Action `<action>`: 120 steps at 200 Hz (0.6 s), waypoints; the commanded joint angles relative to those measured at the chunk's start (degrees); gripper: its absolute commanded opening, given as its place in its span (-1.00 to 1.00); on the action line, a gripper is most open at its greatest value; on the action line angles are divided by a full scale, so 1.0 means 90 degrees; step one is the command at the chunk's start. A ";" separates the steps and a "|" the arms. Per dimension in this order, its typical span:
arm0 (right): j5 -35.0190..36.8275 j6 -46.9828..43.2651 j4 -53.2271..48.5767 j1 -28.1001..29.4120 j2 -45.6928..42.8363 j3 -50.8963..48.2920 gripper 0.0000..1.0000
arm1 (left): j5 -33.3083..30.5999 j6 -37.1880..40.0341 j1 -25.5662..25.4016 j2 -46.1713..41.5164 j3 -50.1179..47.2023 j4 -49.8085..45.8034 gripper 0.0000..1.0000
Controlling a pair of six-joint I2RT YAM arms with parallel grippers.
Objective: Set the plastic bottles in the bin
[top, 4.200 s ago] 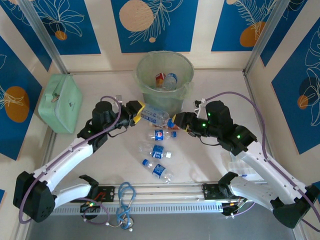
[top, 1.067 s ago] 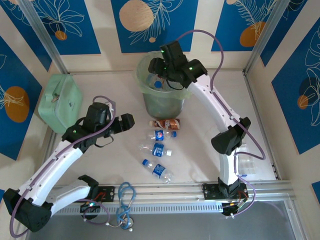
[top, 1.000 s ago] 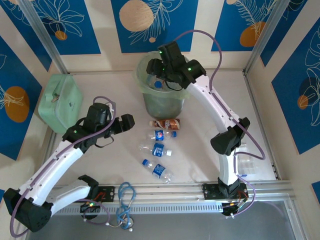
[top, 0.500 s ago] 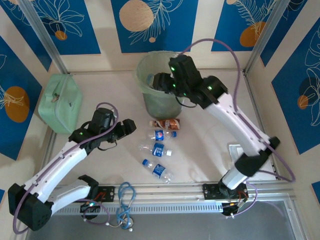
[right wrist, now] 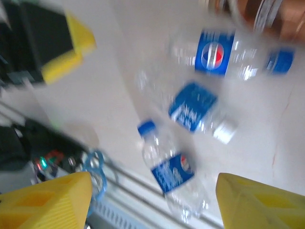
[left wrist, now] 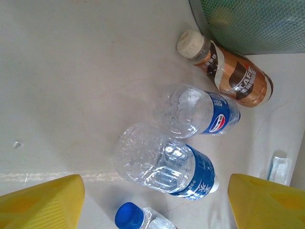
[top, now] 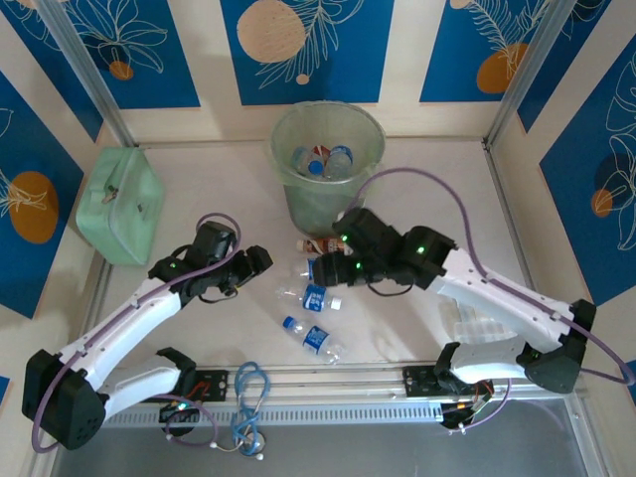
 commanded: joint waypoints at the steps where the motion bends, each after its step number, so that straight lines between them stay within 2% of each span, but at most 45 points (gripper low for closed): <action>1: -0.0707 -0.0104 -0.0478 0.0314 0.0256 -0.0365 0.44 | -0.0363 -0.0025 -0.0024 -0.0012 0.0322 -0.0159 0.58; 37: -0.0862 -0.0503 -0.0551 0.0729 0.1121 -0.0489 0.51 | -0.0640 -0.0067 0.0081 -0.0148 0.0444 -0.0288 0.60; 120: -0.1074 -0.1472 -0.0810 0.0940 0.3201 0.0603 0.57 | -0.0754 -0.0227 0.0395 -0.0524 0.0153 -0.0541 0.61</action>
